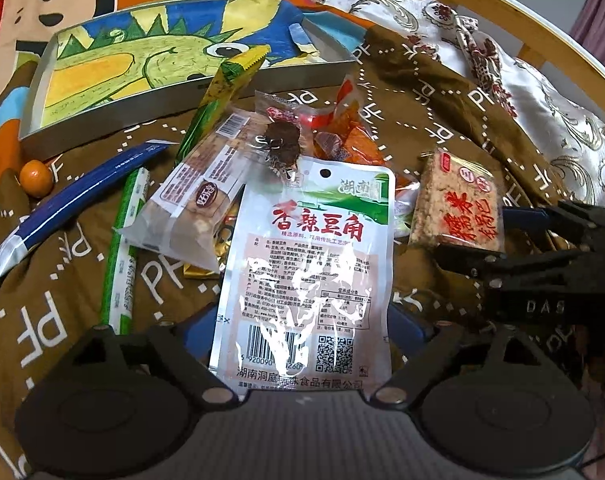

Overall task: Organize snacks
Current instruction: 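Close the left tool on the white packet while the right tool grasps the rice cracker packet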

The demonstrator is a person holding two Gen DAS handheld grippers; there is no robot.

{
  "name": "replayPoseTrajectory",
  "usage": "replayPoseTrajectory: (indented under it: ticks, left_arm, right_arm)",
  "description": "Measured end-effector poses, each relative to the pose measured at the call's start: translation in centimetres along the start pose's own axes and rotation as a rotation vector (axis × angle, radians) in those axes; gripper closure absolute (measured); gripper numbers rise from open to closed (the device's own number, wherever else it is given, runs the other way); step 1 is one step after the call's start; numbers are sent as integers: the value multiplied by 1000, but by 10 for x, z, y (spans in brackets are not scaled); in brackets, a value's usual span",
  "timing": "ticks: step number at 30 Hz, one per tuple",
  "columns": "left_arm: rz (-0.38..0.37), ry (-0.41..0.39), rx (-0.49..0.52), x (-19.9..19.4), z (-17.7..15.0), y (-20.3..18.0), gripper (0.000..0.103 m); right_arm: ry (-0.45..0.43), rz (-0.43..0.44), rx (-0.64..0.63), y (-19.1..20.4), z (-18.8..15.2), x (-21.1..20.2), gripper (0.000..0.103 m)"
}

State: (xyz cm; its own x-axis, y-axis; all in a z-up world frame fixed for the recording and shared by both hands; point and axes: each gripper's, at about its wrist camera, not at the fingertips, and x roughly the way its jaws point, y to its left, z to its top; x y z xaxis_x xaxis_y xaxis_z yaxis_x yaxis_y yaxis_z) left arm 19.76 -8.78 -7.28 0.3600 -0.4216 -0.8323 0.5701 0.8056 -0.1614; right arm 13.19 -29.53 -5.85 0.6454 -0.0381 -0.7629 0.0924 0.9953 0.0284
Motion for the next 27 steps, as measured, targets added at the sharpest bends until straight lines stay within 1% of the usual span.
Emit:
replayPoseTrajectory:
  ticks: [2,6,8,12,16,20,23,25,27]
  left_arm:
    - [14,-1,22,-1,0,-3,11]
    - [43,16,56,4,4,-11,7]
    - [59,24,73,7,6,-15,6]
    - [85,27,64,15,13,-18,4]
    - [115,28,54,24,13,-21,3]
    - [137,14,47,23,11,-24,4]
    - [150,-1,31,18,9,-25,6]
    - [154,-18,14,12,9,-26,13]
    - [148,-30,-10,5,7,-24,18]
  right_arm:
    - [4,50,59,-8,4,-2,10]
    - [-4,115,152,-17,7,-3,4]
    - [-4,117,177,-16,9,1,1]
    - [-17,87,170,-10,16,10,1]
    - [-16,52,168,-10,22,22,4]
    - [-6,21,122,-4,21,29,6]
    - [-14,15,91,-1,19,27,10]
    - [-14,19,100,-3,18,26,12]
    - [-11,27,92,-2,17,23,13]
